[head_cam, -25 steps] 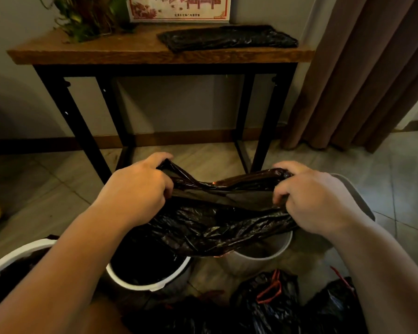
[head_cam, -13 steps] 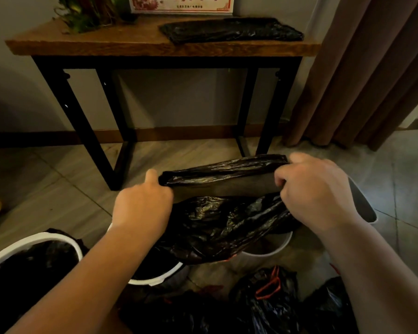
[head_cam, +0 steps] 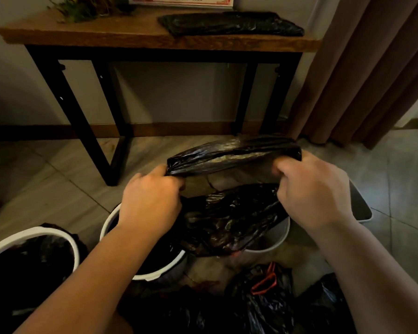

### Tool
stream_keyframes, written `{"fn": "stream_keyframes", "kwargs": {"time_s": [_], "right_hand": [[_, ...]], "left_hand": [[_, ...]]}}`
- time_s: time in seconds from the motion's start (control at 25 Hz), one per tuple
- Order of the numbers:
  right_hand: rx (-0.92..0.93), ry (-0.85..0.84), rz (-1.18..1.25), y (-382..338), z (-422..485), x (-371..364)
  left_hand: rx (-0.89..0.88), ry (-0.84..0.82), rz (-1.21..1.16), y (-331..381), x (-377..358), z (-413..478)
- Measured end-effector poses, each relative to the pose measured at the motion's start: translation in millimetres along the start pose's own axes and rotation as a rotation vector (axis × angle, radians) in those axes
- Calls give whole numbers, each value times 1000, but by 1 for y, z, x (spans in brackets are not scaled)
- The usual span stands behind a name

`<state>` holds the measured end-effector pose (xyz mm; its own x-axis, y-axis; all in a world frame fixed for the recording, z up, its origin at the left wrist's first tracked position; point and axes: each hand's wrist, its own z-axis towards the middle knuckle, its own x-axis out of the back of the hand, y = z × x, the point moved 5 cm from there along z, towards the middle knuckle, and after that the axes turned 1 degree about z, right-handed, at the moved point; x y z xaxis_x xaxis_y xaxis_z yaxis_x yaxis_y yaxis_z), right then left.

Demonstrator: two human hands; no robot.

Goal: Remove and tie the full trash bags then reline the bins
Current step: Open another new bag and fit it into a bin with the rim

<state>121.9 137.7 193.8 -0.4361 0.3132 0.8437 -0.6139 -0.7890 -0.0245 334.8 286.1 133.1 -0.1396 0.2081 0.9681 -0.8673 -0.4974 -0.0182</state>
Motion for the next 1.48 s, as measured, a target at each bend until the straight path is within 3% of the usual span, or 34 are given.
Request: {"fn": "stream_keyframes", "kwargs": {"time_s": [0.12,0.2,0.32,0.52,0.72,1.04,1.32,1.48], "right_hand": [[39,-128,-54,2,1,-4],[-39,-183,-54,5,-1,-10],[-141,-150,-62,9,-4,-15],[-169,-245,74,18,-6,-25],[-187,-393,23,22,-12,-37],[-259,-125,-33,16,-8,-31],[-321,-309,-122,23,-15,-37],[-322,-229,-81,23,-13,-36]], "left_hand": [[-53,-44,-32,1,-10,4],[-40,-18,-36,0,-11,4],[16,-30,-21,-1,-9,-1],[-114,-131,115,2,-16,-6],[71,-214,211,-14,-17,-7],[125,-224,215,-13,-15,-6],[206,-166,141,-20,-17,-12],[240,-202,12,-25,-30,-14]]}}
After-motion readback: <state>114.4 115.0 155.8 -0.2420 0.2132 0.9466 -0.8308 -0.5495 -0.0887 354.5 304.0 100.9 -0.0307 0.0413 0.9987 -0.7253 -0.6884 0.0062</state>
